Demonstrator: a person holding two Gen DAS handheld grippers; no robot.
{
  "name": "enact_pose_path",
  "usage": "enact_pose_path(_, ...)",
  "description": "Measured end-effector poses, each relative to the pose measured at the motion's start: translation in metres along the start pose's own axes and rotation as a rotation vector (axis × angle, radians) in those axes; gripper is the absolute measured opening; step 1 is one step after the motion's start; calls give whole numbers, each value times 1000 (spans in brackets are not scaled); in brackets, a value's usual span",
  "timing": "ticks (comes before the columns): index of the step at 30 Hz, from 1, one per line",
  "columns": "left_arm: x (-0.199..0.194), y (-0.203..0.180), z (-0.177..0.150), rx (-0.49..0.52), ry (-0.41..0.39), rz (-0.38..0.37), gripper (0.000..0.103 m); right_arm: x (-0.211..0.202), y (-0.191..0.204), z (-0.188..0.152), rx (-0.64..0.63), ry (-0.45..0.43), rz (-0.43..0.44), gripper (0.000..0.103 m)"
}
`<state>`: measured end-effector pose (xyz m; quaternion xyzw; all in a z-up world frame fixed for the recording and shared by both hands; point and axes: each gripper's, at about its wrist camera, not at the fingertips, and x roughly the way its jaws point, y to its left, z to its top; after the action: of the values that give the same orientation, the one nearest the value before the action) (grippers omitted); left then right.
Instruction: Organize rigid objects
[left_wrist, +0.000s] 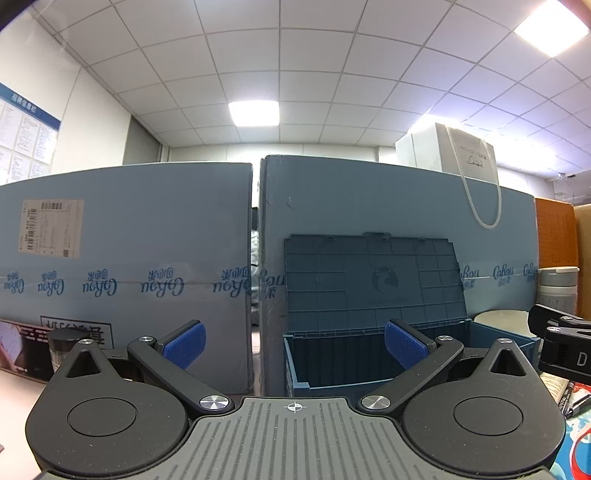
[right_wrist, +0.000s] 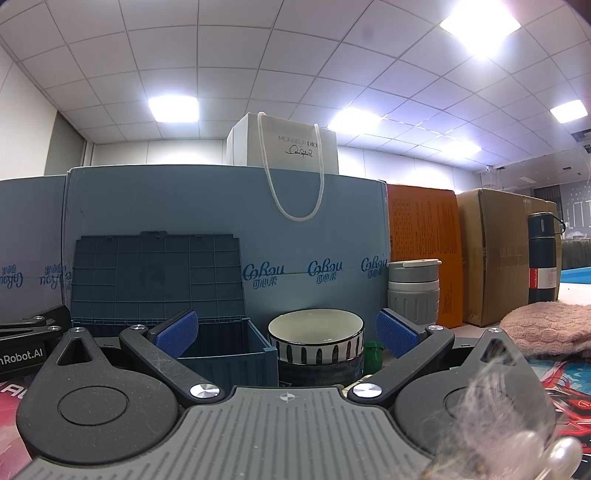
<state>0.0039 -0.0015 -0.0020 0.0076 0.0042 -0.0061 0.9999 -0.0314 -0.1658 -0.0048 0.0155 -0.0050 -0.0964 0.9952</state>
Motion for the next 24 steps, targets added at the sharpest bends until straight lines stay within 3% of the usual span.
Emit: enact_pose_path(24,-8,7,1,-34,-24,16,103,-8,-4,0,21,-28,-59,103)
